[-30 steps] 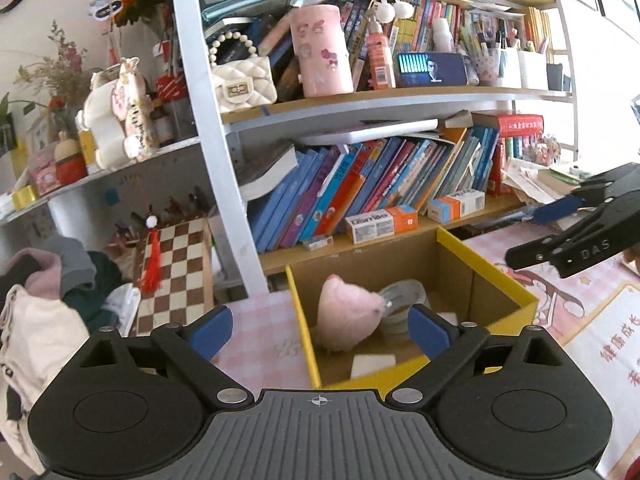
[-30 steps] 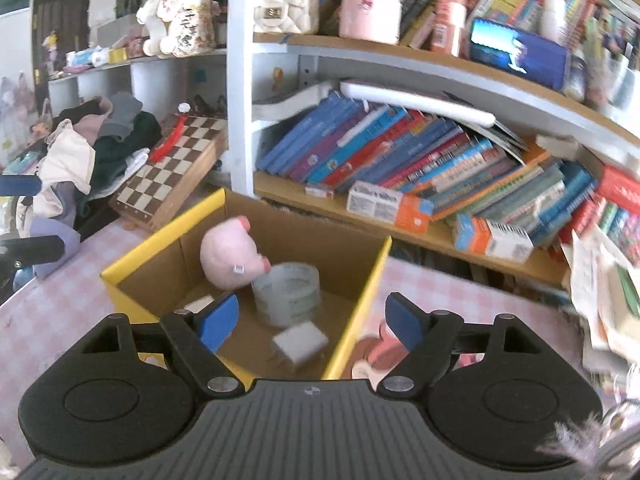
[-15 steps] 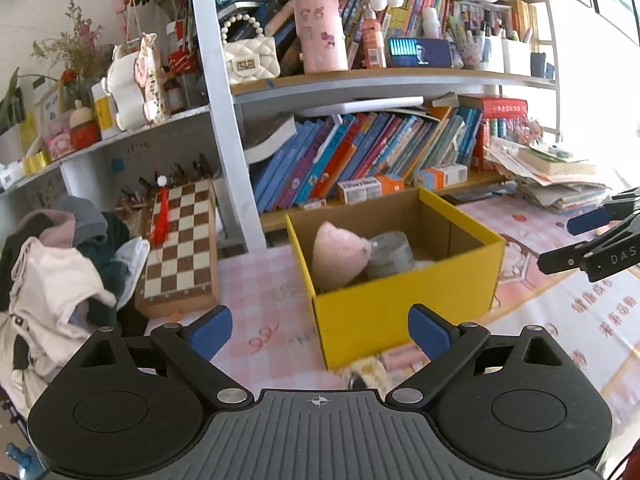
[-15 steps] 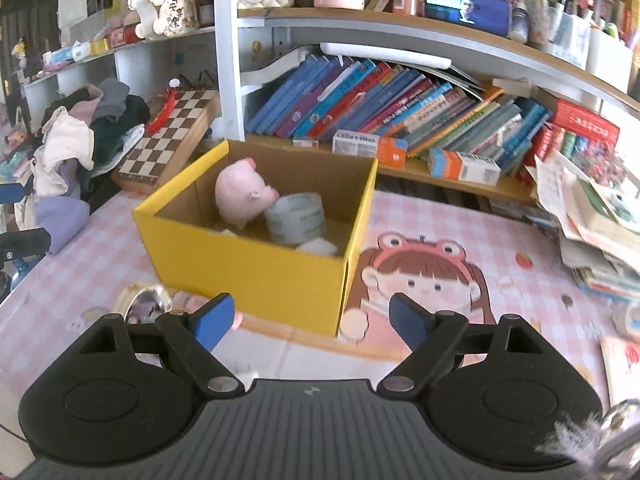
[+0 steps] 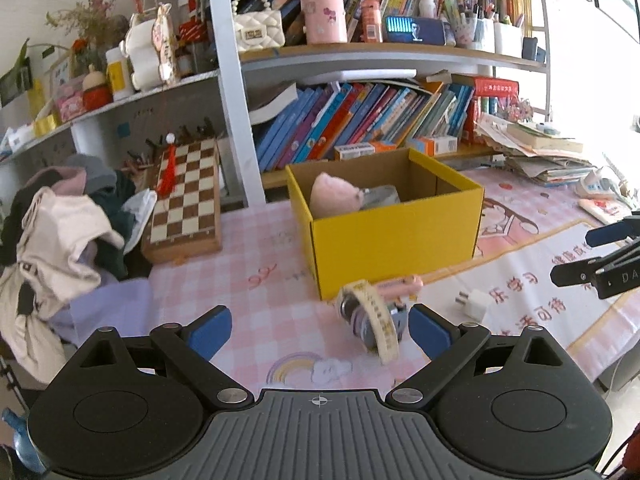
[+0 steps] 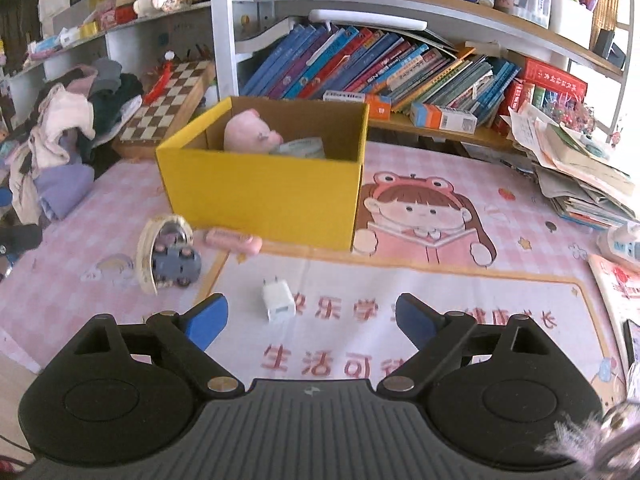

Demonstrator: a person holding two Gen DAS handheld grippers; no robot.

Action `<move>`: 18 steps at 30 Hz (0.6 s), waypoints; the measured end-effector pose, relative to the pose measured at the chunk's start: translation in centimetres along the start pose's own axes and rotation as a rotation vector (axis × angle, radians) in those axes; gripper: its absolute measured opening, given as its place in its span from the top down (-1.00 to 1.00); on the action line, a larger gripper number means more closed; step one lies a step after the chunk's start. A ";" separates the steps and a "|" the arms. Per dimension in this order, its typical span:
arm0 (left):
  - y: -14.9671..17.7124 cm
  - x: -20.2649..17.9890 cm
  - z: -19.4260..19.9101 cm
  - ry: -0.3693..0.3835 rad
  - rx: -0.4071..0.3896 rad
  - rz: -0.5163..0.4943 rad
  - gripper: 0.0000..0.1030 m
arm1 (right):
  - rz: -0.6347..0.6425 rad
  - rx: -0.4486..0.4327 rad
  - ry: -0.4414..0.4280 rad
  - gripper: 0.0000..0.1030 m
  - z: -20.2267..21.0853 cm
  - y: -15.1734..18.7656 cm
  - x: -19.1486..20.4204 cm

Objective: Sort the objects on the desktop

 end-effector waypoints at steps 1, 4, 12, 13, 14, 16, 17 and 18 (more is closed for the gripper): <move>0.3 0.0 0.2 0.000 0.005 0.002 -0.88 | 0.004 0.006 0.004 -0.77 0.1 0.4 0.2; 1.4 0.0 0.6 -0.006 0.023 0.006 -0.88 | 0.001 0.023 0.006 -0.77 0.2 1.5 0.8; 3.8 -0.3 1.0 -0.003 0.077 0.017 -0.88 | 0.002 0.066 -0.033 -0.77 0.6 3.5 3.2; 4.0 -0.4 1.0 0.001 0.082 0.015 -0.88 | 0.005 0.070 -0.037 -0.77 0.6 3.7 3.5; 4.2 -0.5 1.1 0.003 0.086 0.013 -0.88 | 0.007 0.074 -0.040 -0.77 0.6 3.8 3.7; 4.4 -0.8 1.2 0.009 0.089 0.012 -0.88 | 0.010 0.082 -0.042 -0.77 0.6 4.1 4.1; 4.5 -0.9 1.2 0.012 0.091 0.011 -0.88 | 0.011 0.086 -0.044 -0.77 0.6 4.2 4.2; 4.7 -1.0 1.3 0.014 0.092 0.011 -0.88 | 0.014 0.091 -0.047 -0.77 0.6 4.3 4.5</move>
Point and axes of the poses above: each gripper's, at about its wrist camera, not at the fingertips, and z roughly against the way its jaws point, x to its left, y to its underside, the point moved 3 cm from there along -z, roughly the way its jaws point, and after that the axes turned 9 degrees about -x, right-handed, at the moved point
